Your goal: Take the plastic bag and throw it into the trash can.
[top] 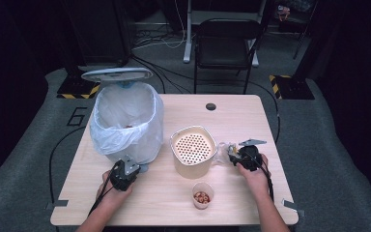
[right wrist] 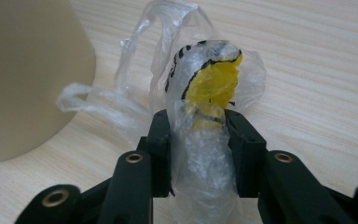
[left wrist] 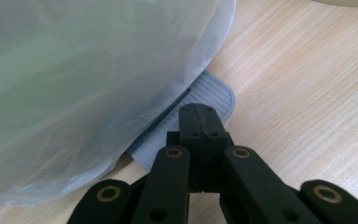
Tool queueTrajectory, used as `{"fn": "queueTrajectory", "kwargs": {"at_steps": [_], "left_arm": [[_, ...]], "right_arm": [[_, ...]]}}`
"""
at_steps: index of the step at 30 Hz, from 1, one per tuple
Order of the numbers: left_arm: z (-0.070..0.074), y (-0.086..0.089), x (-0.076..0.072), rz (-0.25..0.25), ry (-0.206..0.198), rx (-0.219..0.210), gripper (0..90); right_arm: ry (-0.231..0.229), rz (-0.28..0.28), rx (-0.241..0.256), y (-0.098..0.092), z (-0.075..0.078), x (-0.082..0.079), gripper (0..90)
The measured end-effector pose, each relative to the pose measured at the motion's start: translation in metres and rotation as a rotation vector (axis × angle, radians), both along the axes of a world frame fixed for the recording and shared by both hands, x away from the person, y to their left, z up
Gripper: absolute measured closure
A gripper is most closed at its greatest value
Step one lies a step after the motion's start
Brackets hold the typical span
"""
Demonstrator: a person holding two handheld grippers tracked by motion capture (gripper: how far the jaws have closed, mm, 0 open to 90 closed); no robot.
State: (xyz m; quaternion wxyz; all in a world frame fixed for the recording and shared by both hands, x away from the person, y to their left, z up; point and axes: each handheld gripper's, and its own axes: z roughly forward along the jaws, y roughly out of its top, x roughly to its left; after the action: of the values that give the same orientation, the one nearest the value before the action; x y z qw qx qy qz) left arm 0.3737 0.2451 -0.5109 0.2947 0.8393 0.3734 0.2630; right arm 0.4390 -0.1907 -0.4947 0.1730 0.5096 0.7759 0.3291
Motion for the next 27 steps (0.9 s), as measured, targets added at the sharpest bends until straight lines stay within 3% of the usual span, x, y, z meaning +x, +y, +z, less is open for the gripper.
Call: {"fn": "queueTrajectory", "kwargs": {"at_steps": [4,5,6,10,14,22,27], "left_arm": [[0.0,0.0,0.0,0.001,-0.002,0.0,90.0],[-0.001,-0.001,0.0,0.007,-0.011,-0.007,90.0],[-0.001,-0.001,0.0,0.006,-0.011,-0.005,90.0],[-0.001,-0.001,0.0,0.008,-0.014,-0.006,90.0],[-0.001,-0.001,0.0,0.004,-0.003,-0.007,90.0],[-0.001,-0.001,0.0,0.008,-0.01,-0.007,90.0],[-0.001,-0.001,0.0,0.006,-0.011,-0.006,90.0]], "right_arm": [[-0.012,0.024,-0.01,-0.002,0.008,-0.001,67.3],[-0.003,0.006,0.012,0.0,0.012,-0.002,67.3],[-0.018,0.025,-0.008,-0.002,0.014,-0.002,67.3],[-0.015,0.007,0.012,-0.002,0.028,-0.004,67.5],[-0.043,0.023,-0.009,-0.006,0.044,-0.005,67.6],[-0.044,0.023,-0.032,-0.013,0.072,-0.009,67.8],[-0.05,0.029,-0.013,-0.015,0.088,-0.009,68.0]]}}
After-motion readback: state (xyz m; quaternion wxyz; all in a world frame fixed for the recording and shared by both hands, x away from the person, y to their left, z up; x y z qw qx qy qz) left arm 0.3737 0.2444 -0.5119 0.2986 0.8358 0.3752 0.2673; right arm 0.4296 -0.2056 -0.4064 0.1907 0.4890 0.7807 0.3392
